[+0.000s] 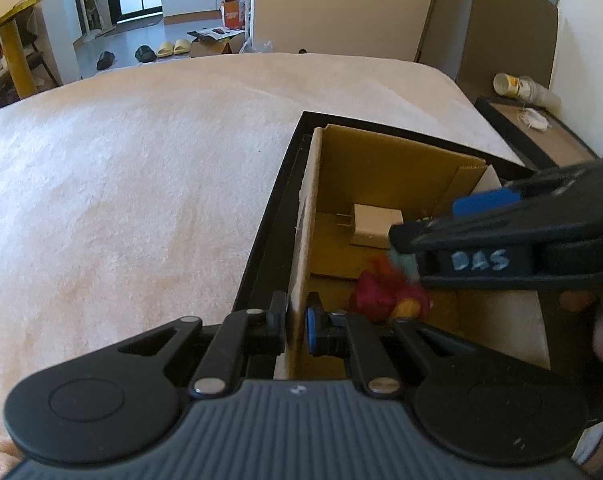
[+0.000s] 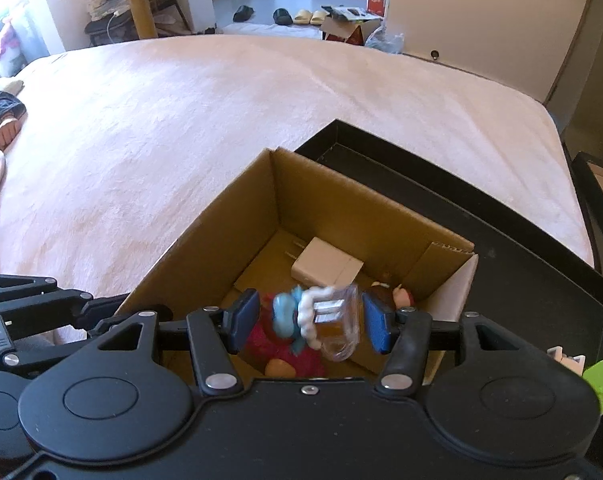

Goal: Organize rigid objects
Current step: 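Carry the figurine and cup over the box and release them inside, then move the right gripper over the green hexagonal container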

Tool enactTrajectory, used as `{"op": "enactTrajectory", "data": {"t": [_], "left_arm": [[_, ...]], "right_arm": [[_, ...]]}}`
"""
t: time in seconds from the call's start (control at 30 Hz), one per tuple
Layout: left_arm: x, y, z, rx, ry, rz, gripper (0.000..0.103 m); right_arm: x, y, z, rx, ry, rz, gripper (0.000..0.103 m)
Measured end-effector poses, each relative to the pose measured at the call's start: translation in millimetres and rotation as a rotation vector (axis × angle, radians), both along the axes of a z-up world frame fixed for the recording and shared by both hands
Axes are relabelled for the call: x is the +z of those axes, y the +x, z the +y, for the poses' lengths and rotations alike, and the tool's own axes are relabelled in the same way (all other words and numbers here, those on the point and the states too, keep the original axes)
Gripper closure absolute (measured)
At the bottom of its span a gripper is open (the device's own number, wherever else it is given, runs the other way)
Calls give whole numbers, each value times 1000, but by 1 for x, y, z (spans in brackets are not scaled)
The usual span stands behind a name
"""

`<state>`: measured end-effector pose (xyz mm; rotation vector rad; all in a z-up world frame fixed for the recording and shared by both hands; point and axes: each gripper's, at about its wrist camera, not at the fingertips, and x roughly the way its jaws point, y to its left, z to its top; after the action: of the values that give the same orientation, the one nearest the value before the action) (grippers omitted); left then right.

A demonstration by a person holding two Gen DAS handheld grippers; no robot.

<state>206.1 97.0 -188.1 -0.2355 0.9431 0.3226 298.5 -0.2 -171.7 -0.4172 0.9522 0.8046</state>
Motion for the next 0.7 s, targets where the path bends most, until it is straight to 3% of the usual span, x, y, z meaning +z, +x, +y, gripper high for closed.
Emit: {"op": "enactTrajectory", "data": {"t": [0.37, 0.7], "left_arm": [[5, 8, -11, -1, 63, 61, 94], [7, 15, -21, -11, 140, 110, 93]], "right_arm": [[33, 12, -58, -62, 96, -24, 47], [40, 27, -120, -153, 85, -53, 44]]}}
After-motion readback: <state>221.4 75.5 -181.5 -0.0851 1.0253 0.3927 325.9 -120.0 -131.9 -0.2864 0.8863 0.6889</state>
